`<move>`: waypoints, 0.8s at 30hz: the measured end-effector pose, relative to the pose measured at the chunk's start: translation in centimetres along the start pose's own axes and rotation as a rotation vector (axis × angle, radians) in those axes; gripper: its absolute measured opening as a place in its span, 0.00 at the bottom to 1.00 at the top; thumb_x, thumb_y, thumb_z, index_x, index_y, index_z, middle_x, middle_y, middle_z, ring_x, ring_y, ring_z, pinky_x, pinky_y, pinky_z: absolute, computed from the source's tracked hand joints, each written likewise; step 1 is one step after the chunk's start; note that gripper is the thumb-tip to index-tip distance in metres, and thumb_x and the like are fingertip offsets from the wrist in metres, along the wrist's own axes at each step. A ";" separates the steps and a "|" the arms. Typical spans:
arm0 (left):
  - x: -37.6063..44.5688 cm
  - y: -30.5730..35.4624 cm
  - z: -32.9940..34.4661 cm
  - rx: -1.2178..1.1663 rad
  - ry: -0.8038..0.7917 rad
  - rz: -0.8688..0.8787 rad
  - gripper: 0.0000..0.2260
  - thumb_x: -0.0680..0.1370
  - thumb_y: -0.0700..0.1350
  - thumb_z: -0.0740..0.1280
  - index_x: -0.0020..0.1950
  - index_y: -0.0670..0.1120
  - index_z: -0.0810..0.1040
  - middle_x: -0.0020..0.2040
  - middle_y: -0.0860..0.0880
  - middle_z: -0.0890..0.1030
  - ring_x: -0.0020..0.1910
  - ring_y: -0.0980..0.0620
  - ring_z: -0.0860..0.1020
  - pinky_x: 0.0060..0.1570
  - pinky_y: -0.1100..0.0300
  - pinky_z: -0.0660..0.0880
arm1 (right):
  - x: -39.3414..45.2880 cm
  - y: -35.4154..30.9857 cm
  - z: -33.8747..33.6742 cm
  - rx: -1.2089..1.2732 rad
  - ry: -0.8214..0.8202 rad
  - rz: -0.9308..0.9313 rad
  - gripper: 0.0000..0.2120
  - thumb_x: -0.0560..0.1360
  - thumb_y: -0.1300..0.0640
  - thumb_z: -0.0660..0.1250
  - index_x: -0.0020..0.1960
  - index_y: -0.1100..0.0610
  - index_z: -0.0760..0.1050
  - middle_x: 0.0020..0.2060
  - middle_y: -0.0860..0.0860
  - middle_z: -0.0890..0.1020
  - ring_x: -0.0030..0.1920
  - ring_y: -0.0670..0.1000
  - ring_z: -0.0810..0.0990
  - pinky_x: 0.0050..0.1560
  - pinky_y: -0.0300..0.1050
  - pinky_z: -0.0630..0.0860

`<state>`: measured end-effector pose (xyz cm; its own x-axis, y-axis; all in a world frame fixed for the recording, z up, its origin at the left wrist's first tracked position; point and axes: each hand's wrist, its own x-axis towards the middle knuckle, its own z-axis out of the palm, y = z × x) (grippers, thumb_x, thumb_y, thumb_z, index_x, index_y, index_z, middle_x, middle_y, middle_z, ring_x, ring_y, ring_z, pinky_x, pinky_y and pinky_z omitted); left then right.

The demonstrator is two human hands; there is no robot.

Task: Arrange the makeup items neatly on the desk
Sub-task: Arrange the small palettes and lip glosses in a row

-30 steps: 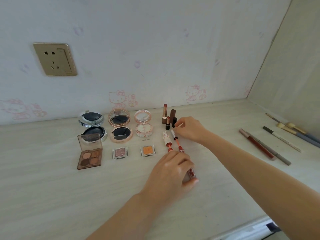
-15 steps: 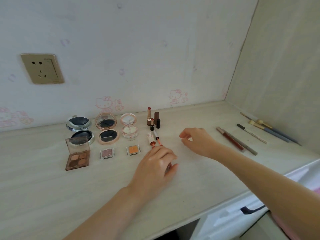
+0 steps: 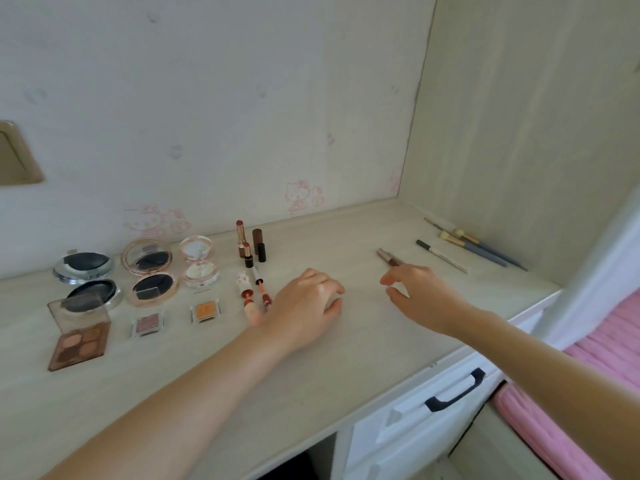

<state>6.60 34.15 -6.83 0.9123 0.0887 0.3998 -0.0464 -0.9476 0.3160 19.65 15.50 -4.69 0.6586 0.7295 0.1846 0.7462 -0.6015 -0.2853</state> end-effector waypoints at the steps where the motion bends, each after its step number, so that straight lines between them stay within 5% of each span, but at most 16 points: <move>1: 1.0 0.2 0.5 0.000 -0.020 0.000 0.12 0.79 0.46 0.62 0.60 0.47 0.78 0.58 0.52 0.79 0.63 0.54 0.69 0.59 0.57 0.69 | -0.1 0.7 -0.1 0.002 0.010 0.016 0.11 0.79 0.53 0.60 0.59 0.50 0.76 0.57 0.47 0.78 0.55 0.49 0.77 0.55 0.42 0.74; 13: 11.4 1.4 6.2 -0.020 -0.175 -0.015 0.21 0.76 0.38 0.60 0.69 0.48 0.69 0.68 0.47 0.71 0.69 0.47 0.66 0.66 0.53 0.67 | 0.5 5.8 -0.1 -0.023 0.079 0.108 0.09 0.77 0.57 0.61 0.56 0.53 0.75 0.48 0.49 0.78 0.46 0.51 0.74 0.47 0.42 0.70; 20: 14.0 1.2 7.6 -0.047 -0.278 -0.071 0.23 0.80 0.44 0.59 0.75 0.46 0.61 0.74 0.45 0.64 0.74 0.46 0.60 0.72 0.55 0.59 | 1.2 6.1 1.2 -0.002 0.111 0.129 0.06 0.77 0.56 0.62 0.52 0.54 0.75 0.42 0.49 0.76 0.40 0.49 0.75 0.36 0.37 0.69; 24: 14.1 1.1 7.8 -0.020 -0.276 -0.080 0.21 0.80 0.45 0.58 0.74 0.45 0.64 0.73 0.45 0.66 0.72 0.44 0.62 0.70 0.51 0.62 | 1.3 5.8 1.5 -0.014 0.115 0.133 0.09 0.77 0.56 0.62 0.55 0.56 0.75 0.44 0.51 0.76 0.42 0.52 0.76 0.43 0.47 0.76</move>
<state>22.56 31.97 -7.59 0.9895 0.0730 0.1247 0.0241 -0.9344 0.3553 24.66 13.44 -7.50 0.7575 0.6018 0.2531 0.6528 -0.6952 -0.3010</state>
